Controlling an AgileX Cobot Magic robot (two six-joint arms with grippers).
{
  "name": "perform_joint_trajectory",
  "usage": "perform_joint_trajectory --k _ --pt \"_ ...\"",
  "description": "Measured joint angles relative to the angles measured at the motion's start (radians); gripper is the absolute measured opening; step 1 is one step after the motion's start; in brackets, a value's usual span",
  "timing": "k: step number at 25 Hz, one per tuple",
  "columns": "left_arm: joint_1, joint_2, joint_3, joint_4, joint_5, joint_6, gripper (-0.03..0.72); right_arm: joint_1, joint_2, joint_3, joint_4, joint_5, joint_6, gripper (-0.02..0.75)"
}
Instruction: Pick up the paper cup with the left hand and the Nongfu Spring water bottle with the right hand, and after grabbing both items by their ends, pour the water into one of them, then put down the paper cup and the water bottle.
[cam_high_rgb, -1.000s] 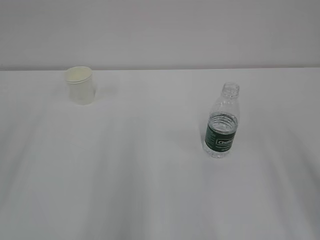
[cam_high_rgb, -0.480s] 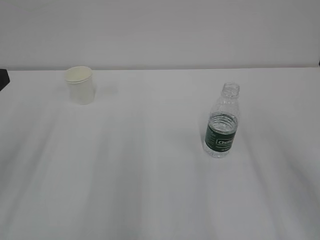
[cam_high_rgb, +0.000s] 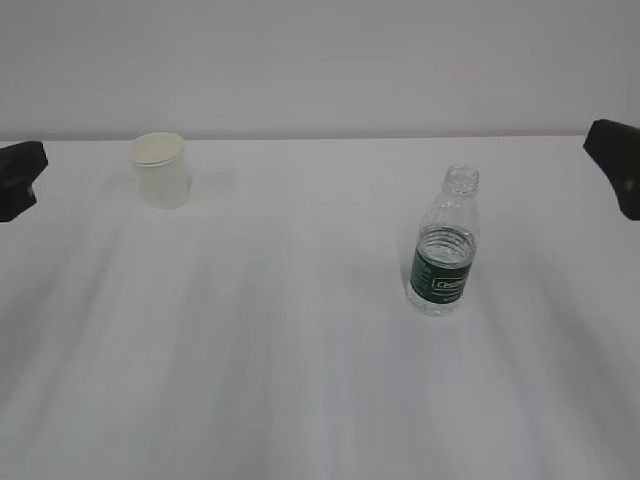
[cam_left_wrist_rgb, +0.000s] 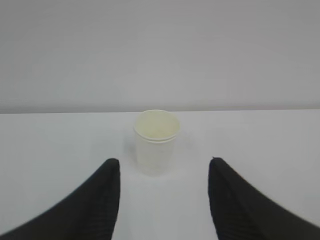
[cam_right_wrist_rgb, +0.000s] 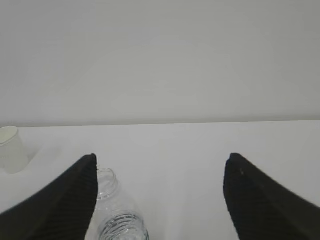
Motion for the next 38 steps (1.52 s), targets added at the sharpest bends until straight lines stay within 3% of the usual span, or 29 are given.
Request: perform_joint_trajectory --k 15,19,25,38 --pt "-0.02 0.162 0.097 0.02 -0.349 0.0 0.398 0.002 0.151 0.092 -0.163 -0.265 0.043 0.588" --pt "-0.024 0.267 0.111 0.046 -0.459 0.0 0.397 0.002 0.245 0.146 -0.168 -0.41 0.044 0.588" --pt "-0.03 0.393 0.121 0.073 -0.482 0.0 0.397 0.002 0.438 0.211 -0.162 -0.696 0.046 0.587" --pt "-0.032 0.42 0.121 0.094 -0.484 0.0 0.396 0.002 0.727 0.186 -0.154 -0.739 -0.046 0.587"
